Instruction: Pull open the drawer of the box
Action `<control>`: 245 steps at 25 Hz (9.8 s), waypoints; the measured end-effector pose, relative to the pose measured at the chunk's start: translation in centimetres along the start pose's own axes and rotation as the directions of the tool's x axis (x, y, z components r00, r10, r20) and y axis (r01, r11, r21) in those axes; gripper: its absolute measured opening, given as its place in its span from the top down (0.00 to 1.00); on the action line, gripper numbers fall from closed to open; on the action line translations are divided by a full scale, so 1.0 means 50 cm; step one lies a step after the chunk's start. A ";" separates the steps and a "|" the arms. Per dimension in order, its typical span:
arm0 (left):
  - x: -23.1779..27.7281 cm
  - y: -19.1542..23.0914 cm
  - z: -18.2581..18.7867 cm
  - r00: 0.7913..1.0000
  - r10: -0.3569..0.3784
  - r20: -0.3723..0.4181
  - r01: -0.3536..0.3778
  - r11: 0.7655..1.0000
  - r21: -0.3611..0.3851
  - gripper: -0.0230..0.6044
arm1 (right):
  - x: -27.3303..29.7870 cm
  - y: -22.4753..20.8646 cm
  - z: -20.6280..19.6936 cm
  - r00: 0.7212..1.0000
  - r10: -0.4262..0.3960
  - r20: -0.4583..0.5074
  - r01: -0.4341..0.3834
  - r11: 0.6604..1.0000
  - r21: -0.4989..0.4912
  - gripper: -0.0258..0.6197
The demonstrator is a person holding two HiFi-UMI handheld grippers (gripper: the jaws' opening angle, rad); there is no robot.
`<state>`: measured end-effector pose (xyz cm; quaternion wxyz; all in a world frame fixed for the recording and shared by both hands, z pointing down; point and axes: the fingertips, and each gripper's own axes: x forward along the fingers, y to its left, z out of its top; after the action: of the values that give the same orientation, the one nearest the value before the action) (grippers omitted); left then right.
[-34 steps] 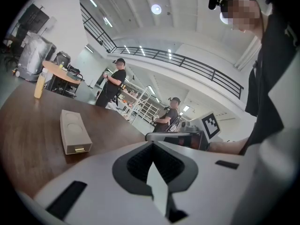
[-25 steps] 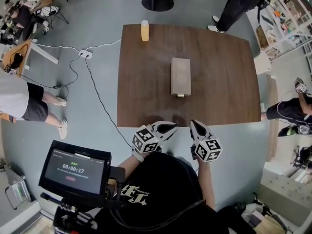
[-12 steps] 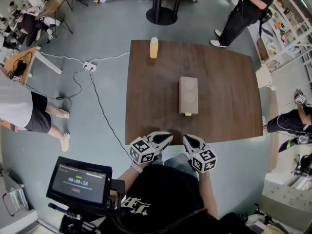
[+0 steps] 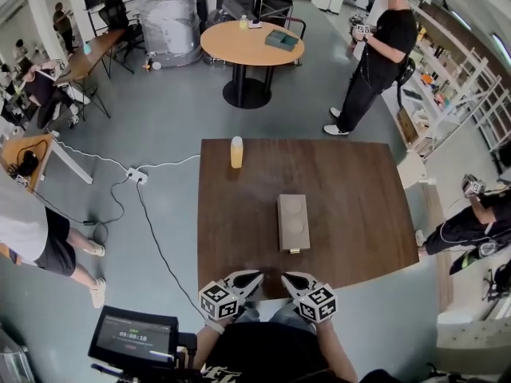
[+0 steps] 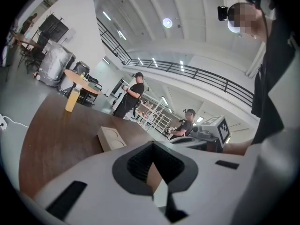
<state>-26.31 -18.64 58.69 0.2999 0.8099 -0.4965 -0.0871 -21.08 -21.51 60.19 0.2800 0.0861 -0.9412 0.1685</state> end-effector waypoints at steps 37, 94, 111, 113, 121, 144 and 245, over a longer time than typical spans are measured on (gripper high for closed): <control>0.276 0.015 -0.069 0.987 0.059 0.151 0.002 0.926 -0.377 0.96 | -0.185 -0.262 -0.073 0.998 0.058 -0.002 -0.058 0.998 -0.011 0.98; 0.437 0.273 -0.327 0.938 0.270 0.219 0.029 0.567 -0.823 0.82 | -0.411 -0.255 -0.345 0.974 -0.158 -0.163 0.179 0.976 0.121 0.98; 0.435 0.288 -0.343 0.937 0.253 0.242 0.090 0.495 -0.864 0.91 | -0.401 -0.256 -0.351 0.978 -0.139 -0.154 0.162 0.976 0.147 0.98; 0.437 0.288 -0.340 0.934 0.253 0.254 0.101 0.492 -0.865 0.91 | -0.401 -0.257 -0.348 0.980 -0.136 -0.145 0.159 0.975 0.157 0.98; 0.425 0.275 -0.350 0.921 0.280 0.272 0.113 0.477 -0.872 0.92 | -0.401 -0.255 -0.346 0.981 -0.130 -0.145 0.152 0.977 0.151 0.98; 0.375 0.188 -0.419 0.920 0.281 0.272 0.112 0.477 -0.872 0.92 | -0.396 -0.230 -0.350 0.985 -0.070 -0.157 0.088 0.990 0.107 0.98; 0.224 -0.001 -0.498 0.907 0.253 0.335 0.192 0.459 -0.867 0.87 | -0.275 -0.187 -0.306 0.942 0.213 -0.261 -0.223 0.975 -0.009 0.98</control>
<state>-9.84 -18.25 80.47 0.5640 0.4859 -0.4445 -0.4982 0.34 -23.66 67.10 0.3814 -0.0468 -0.9035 0.1899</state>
